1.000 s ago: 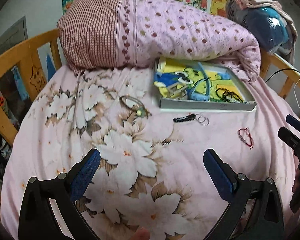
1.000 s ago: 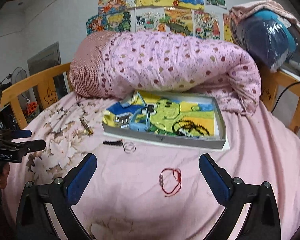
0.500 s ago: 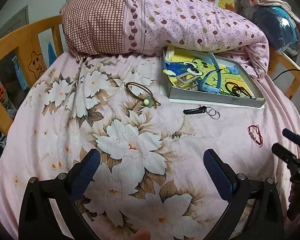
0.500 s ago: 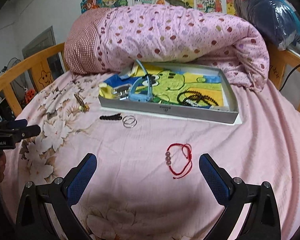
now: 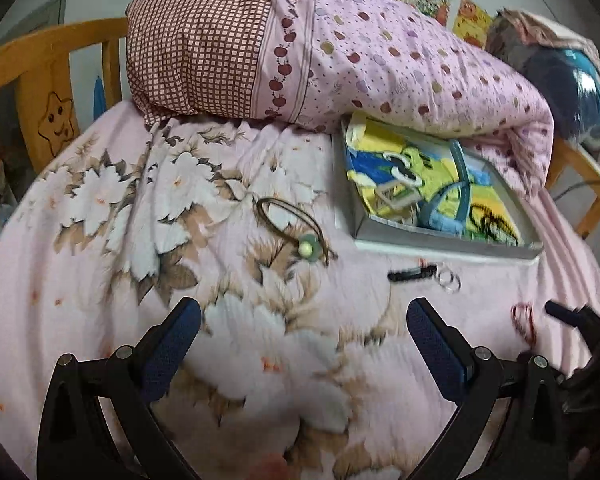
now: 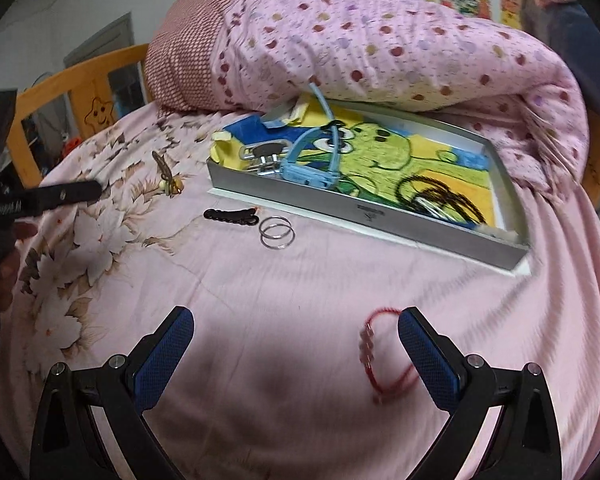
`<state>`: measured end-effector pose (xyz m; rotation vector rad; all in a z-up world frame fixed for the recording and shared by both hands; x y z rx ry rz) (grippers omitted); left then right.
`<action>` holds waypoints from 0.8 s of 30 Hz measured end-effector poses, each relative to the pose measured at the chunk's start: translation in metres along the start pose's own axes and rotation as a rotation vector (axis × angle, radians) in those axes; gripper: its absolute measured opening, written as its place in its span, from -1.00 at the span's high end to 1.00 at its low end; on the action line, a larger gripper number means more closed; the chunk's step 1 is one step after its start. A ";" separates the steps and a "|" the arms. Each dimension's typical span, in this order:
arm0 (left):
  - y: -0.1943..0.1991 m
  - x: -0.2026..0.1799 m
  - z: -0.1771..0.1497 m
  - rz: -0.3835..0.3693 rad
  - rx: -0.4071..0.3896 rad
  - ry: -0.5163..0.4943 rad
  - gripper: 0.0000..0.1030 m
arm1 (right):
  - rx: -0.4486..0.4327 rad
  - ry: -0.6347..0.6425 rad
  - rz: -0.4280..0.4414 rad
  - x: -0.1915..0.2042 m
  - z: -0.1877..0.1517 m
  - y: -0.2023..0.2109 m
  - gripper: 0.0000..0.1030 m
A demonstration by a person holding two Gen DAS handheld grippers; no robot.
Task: Organize jewelry
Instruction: 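Lift both open grippers away from the tray, then grasp the brown cord with green flower with left while right grasps the black hair tie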
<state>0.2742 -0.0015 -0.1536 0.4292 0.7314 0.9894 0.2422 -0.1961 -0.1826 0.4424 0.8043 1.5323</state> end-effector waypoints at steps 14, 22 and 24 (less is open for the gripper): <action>-0.047 0.023 0.032 -0.125 0.006 0.078 -0.84 | -0.084 0.259 0.129 0.046 0.049 -0.048 -1.00; -0.053 0.026 0.033 -0.199 0.016 0.113 -0.13 | -0.023 0.285 0.216 0.071 0.057 -0.076 -0.64; -0.056 0.023 0.037 -0.216 0.009 0.100 -0.09 | -0.014 0.298 0.214 0.072 0.058 -0.082 -0.33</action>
Point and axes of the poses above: each gripper's, at about its wrist camera, not at the fingertips, and y roughly against the way its jaws point, x to its left, z to its top, the point moved 10 cm from there along -y, roughly the way its jaws point, and after that the axes turned 14 degrees about -z, right-handed, at the moved point
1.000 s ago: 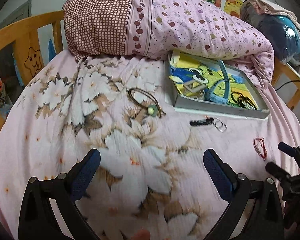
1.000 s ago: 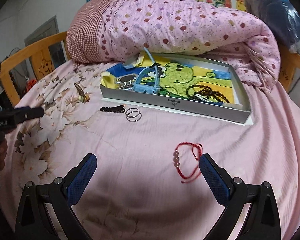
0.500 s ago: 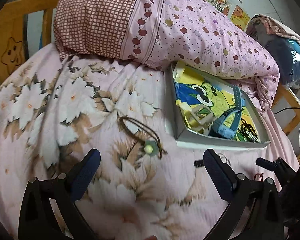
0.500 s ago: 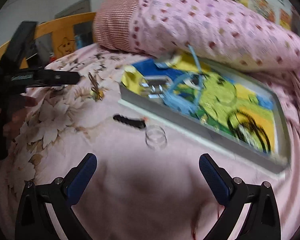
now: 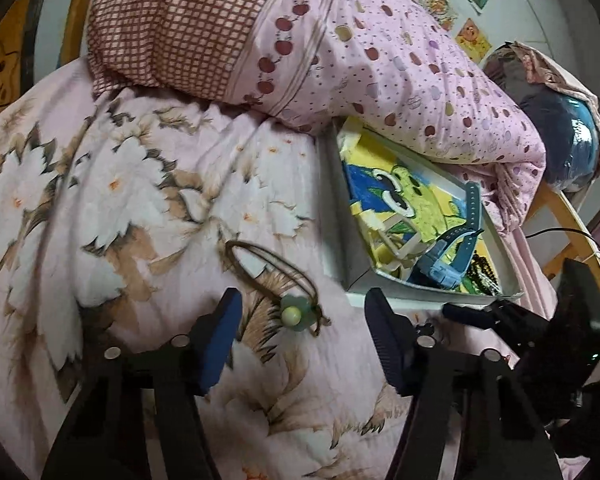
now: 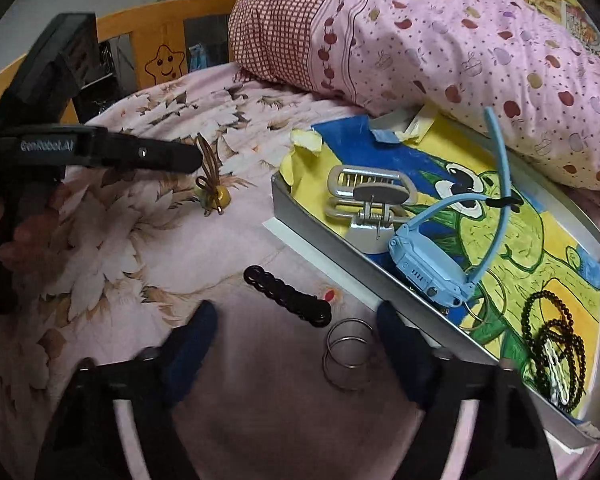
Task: Organize jewelry
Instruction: 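Grasp the brown cord with green flower with left while right grasps the black hair tie, then carry the brown cord with left into the tray while right carries the black hair tie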
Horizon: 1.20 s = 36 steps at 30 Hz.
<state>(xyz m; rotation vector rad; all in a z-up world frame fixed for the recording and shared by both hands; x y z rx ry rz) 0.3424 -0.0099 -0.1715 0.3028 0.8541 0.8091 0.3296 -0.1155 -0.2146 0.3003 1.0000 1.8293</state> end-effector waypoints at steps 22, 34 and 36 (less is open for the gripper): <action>-0.022 -0.005 -0.006 0.065 0.085 0.008 0.99 | -0.015 0.063 -0.048 0.007 0.000 -0.004 0.71; -0.011 -0.064 -0.013 0.065 0.139 -0.105 0.99 | -0.087 -0.066 -0.073 -0.019 -0.005 0.043 0.71; -0.010 -0.079 -0.010 0.064 0.140 -0.149 0.99 | -0.104 -0.087 -0.089 -0.028 -0.006 0.053 0.71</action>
Point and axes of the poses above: each gripper's, at about its wrist camera, not at the fingertips, and y roughly against the way its jaws point, x to its left, z to its top, the point moved 10 cm from there along -y, roughly the way its jaws point, and after that the axes turned 14 degrees about -z, right-handed, at the moved point
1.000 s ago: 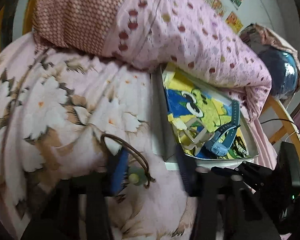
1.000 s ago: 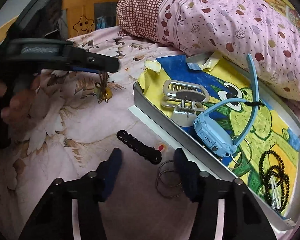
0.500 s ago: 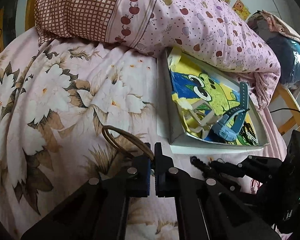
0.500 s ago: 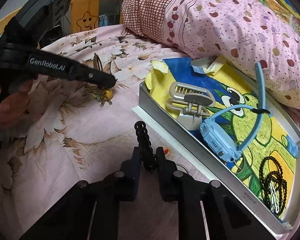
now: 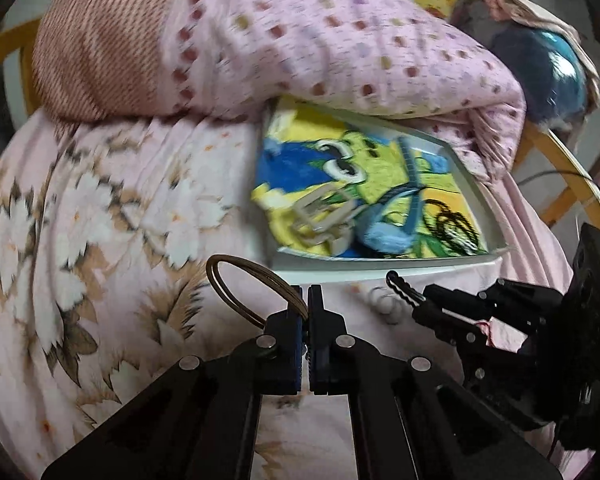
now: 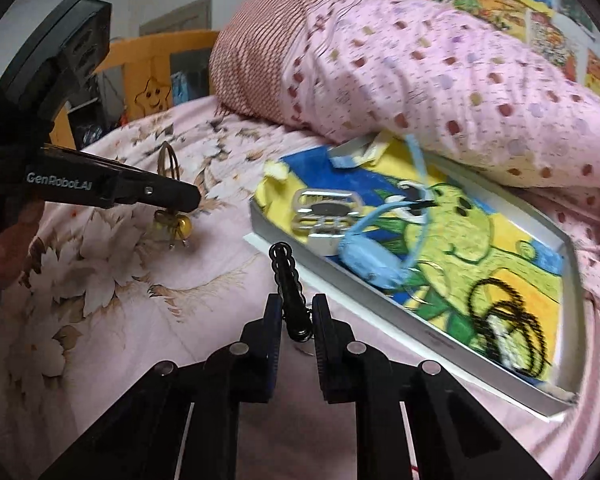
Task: Organize jewelry
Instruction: 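Carry the brown cord with left into the tray while right carries the black hair tie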
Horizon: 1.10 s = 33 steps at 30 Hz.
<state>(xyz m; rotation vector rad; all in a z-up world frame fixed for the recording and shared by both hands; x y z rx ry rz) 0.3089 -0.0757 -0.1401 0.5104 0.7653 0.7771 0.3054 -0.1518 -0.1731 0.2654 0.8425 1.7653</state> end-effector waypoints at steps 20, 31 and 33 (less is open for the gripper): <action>-0.109 -0.117 0.066 -0.199 0.096 -0.121 0.99 | -0.002 -0.352 -0.285 -0.178 -0.045 0.031 0.71; -0.161 -0.108 0.052 -0.158 0.208 -0.024 0.99 | 0.033 -0.418 -0.290 -0.198 -0.062 0.018 0.71; -0.162 -0.106 0.051 -0.147 0.217 -0.017 0.99 | 0.041 -0.424 -0.285 -0.199 -0.061 0.016 0.71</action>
Point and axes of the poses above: each gripper's, at about its wrist camera, not at the fingertips, and y roughly against the way its jaws point, x to its left, z to its top, the point moved 10 cm from there along -y, roughly the way its jaws point, and after that the axes turned 14 degrees about -z, right-handed, at the moved point
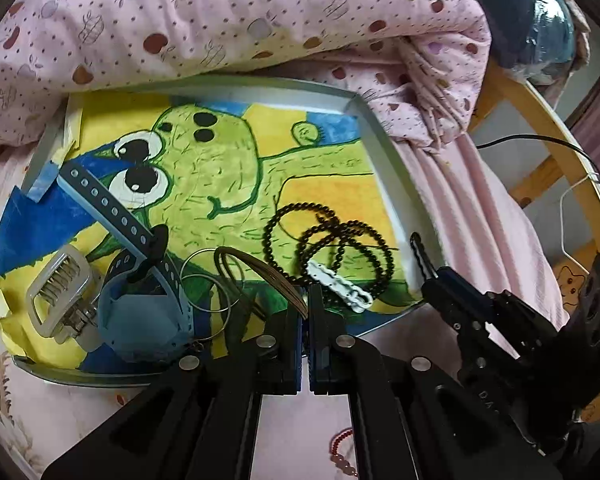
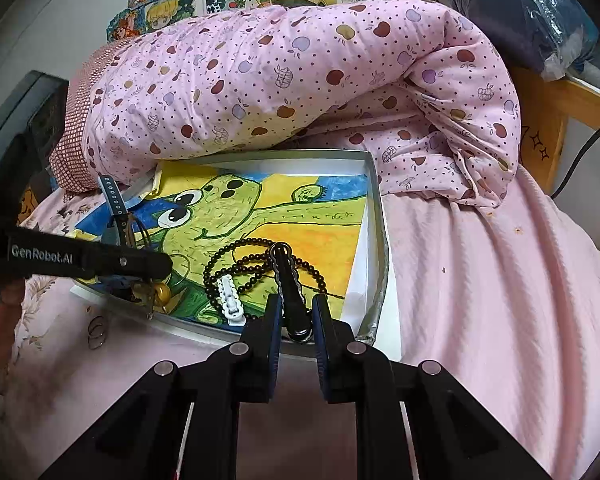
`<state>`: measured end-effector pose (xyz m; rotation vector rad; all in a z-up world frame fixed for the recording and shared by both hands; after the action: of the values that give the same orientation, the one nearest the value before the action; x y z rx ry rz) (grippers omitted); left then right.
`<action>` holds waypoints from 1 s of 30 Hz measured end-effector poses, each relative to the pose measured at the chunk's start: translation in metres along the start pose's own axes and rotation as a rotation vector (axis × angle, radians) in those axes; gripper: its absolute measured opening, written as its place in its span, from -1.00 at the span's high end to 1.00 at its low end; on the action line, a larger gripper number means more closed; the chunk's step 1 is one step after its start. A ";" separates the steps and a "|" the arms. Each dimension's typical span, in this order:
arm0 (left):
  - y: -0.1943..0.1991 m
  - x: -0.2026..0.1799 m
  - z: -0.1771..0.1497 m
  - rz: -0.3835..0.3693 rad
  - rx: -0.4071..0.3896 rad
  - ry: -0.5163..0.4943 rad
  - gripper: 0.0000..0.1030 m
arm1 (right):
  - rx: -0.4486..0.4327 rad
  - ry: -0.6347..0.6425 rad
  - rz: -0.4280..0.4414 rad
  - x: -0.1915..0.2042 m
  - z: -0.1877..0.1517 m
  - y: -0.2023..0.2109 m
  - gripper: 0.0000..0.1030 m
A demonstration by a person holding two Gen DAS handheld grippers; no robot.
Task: Organize jewelry
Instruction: 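Carry the brown cord with left into the tray while right carries the black hair tie, then open both grippers to release the cord and hair tie in the tray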
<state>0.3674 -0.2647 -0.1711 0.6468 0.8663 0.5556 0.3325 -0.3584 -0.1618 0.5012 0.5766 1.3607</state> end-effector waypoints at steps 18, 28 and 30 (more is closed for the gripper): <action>0.014 0.006 -0.006 0.069 0.019 -0.001 0.16 | 0.036 -0.041 0.013 -0.003 -0.002 0.001 0.64; 0.059 -0.011 -0.002 0.075 -0.146 -0.039 -0.57 | -0.061 -0.108 0.005 -0.011 0.018 0.041 -0.29; 0.074 -0.015 -0.003 0.078 -0.201 -0.048 -0.74 | -0.089 -0.116 0.009 -0.011 0.025 0.053 -0.47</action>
<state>0.3439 -0.2235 -0.1119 0.5097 0.7317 0.6850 0.3072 -0.3615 -0.1076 0.5074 0.4174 1.3500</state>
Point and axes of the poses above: each gripper's, at about its wrist camera, not at the fingertips, and y roughly against the way its jaws point, x to its left, z to its top, the point moved 10 cm from there along -y, roughly the way its jaws point, and after that the axes turned 14 degrees about -z, right-handed, at the moved point
